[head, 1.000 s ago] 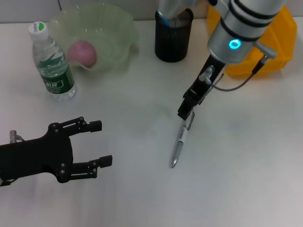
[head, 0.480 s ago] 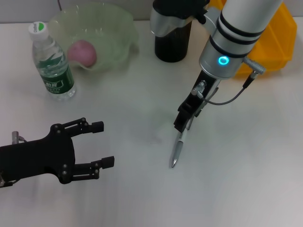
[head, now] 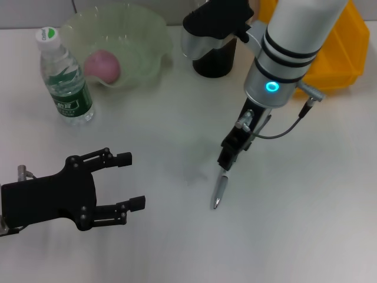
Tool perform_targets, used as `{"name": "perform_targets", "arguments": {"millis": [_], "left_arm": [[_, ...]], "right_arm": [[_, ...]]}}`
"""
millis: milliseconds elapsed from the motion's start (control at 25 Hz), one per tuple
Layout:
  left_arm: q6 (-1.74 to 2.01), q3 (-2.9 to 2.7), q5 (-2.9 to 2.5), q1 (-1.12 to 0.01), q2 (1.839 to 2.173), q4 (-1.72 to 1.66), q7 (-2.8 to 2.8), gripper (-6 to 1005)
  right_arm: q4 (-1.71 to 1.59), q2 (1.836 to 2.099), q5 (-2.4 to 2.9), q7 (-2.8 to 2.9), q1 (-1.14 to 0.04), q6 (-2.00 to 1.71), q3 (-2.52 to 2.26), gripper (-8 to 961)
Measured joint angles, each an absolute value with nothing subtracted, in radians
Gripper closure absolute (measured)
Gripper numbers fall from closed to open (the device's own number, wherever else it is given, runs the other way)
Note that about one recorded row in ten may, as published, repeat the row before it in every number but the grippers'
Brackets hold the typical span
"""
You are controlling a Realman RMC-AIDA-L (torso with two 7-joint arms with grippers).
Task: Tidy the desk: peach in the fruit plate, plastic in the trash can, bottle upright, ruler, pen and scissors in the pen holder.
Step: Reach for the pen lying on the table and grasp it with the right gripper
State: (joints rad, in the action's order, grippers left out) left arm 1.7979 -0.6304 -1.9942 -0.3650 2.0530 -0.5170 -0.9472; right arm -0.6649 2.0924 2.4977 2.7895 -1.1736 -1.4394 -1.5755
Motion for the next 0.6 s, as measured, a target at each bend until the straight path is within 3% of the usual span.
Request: {"name": "perform_targets", "arguments": {"millis": [600], "left_arm": [[1.801, -0.63, -1.994, -0.356, 2.057, -0.517, -0.933, 165]], "right_arm": [[-0.66, 2.092, 2.471, 2.897, -1.197, -1.412, -1.647, 343]]}}
